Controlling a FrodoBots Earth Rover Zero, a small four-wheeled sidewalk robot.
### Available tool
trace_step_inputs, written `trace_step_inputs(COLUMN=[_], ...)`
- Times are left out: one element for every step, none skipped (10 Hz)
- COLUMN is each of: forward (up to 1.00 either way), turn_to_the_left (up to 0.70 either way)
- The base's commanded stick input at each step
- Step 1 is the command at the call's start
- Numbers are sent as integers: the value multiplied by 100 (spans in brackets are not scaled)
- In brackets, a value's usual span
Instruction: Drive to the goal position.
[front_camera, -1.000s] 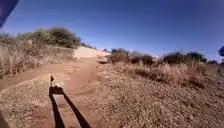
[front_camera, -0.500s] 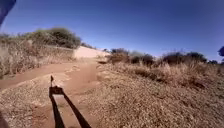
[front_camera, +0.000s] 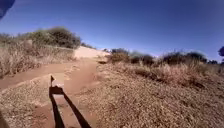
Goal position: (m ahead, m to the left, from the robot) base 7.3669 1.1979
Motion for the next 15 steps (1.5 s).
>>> trace_step_inputs(forward=[50, 50, 50, 50, 50, 50, 50, 50, 50, 47, 44, 46, 49, 50, 50], turn_to_the_left=[33, 42, 47, 50, 50, 50, 50, 48, 42, 21, 0, 0, 0, 0, 0])
